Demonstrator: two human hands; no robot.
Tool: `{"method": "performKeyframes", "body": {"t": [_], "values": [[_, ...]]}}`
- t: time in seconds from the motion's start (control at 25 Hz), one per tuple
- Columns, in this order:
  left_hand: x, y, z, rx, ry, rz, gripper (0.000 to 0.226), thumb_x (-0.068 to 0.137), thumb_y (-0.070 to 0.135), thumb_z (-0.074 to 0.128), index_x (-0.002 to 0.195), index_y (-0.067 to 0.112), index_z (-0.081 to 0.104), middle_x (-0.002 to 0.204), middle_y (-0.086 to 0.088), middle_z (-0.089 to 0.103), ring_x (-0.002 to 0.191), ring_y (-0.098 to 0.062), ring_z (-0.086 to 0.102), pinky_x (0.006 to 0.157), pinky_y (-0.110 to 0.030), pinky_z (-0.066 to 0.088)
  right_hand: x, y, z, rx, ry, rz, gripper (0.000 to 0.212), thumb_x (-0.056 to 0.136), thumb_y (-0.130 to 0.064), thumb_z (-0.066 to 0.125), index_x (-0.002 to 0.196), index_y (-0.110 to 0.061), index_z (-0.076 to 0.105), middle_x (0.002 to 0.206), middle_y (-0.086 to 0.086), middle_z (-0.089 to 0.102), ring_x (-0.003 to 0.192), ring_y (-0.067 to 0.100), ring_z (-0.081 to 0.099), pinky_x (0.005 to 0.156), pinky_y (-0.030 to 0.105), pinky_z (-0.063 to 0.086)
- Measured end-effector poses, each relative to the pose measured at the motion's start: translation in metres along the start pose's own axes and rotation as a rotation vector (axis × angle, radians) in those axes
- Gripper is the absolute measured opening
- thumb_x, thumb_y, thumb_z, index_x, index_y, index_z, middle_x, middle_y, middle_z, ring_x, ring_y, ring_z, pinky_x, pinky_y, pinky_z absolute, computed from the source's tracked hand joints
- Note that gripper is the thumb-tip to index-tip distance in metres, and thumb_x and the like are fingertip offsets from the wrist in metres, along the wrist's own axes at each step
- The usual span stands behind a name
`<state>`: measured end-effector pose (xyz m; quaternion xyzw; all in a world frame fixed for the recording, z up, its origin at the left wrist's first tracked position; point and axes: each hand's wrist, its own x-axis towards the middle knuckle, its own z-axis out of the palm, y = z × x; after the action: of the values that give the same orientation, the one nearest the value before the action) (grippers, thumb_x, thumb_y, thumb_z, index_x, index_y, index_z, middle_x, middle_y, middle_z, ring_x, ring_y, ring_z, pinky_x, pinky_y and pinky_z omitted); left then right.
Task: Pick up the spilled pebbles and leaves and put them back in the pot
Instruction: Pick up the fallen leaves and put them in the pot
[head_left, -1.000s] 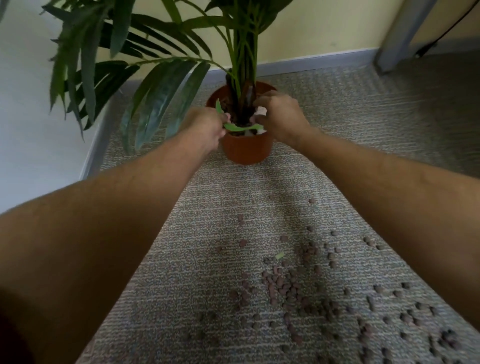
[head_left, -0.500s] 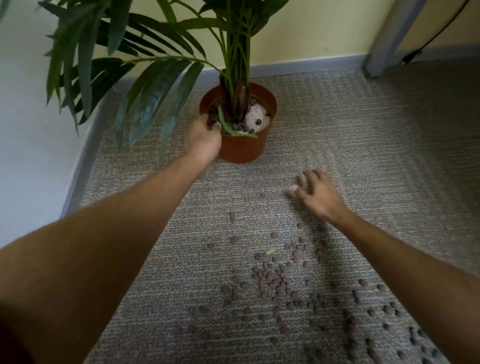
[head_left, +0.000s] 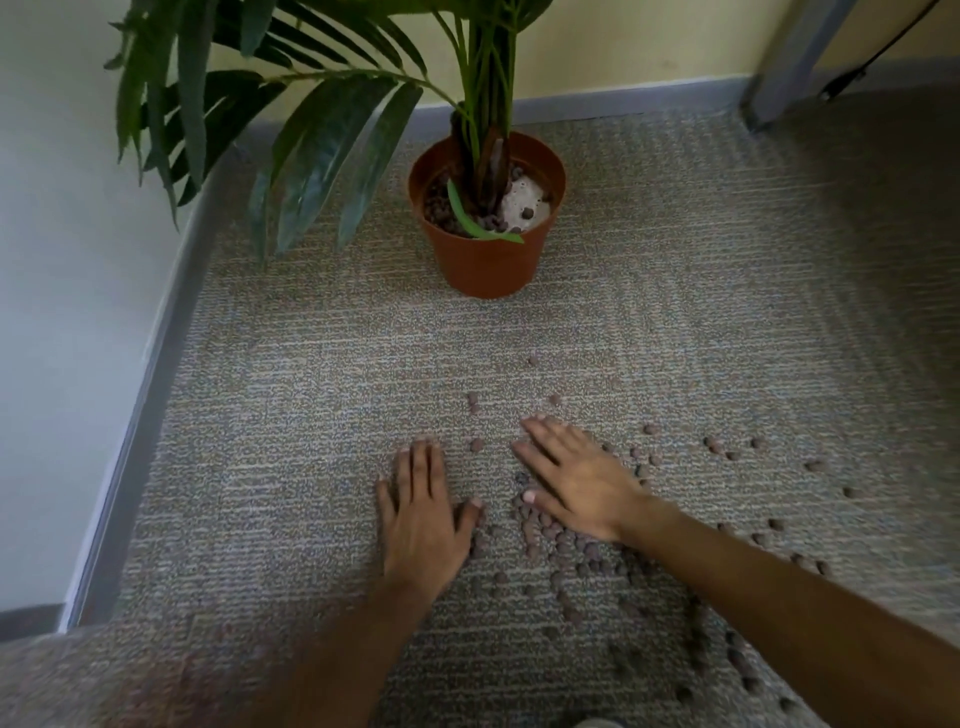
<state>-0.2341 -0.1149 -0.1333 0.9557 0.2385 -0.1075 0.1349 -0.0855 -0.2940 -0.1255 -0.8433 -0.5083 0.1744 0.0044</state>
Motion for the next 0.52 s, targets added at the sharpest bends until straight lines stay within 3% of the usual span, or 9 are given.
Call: {"method": "performKeyframes", "body": {"t": [0.16,0.32,0.44,0.52], "values": [[-0.021,0.003,0.010,0.060,-0.023,0.140,0.078,0.091,0.064,0.011,0.152,0.016,0.003,0.160,-0.002,-0.010,0.146,-0.022,-0.017,0.116,-0.049,-0.007,-0.021,-0.015,0.004,-0.042,0.063,-0.118,0.059,0.099,-0.052,0.021,0.148,-0.020,0.031,0.156,0.009,0.030,0.144,0.028,0.027,0.117,0.048,0.022],[-0.030,0.013,0.013,0.051,-0.063,0.354,0.078,0.090,0.064,0.016,0.152,0.018,0.005,0.159,0.002,-0.013,0.145,-0.017,-0.023,0.118,-0.041,-0.012,-0.036,0.004,-0.015,-0.018,0.086,0.073,0.066,0.096,-0.060,0.020,0.146,-0.020,0.032,0.152,0.008,0.037,0.135,0.027,0.039,0.109,0.045,0.033],[-0.031,0.023,0.009,-0.011,-0.043,0.418,0.078,0.090,0.066,0.021,0.152,0.020,0.008,0.160,0.005,-0.006,0.148,-0.017,-0.004,0.119,-0.036,-0.004,-0.043,0.010,-0.024,-0.078,0.037,-0.026,0.068,0.092,-0.065,0.023,0.141,-0.020,0.039,0.141,0.006,0.048,0.122,0.025,0.048,0.098,0.040,0.041],[-0.029,0.027,0.002,-0.073,0.052,0.340,0.080,0.087,0.069,0.031,0.149,0.019,0.023,0.158,-0.001,0.019,0.144,-0.022,0.018,0.117,-0.041,0.015,-0.050,0.014,-0.029,-0.032,0.063,-0.003,0.072,0.088,-0.072,0.025,0.137,-0.023,0.043,0.133,0.002,0.052,0.115,0.020,0.052,0.088,0.036,0.047]]}}
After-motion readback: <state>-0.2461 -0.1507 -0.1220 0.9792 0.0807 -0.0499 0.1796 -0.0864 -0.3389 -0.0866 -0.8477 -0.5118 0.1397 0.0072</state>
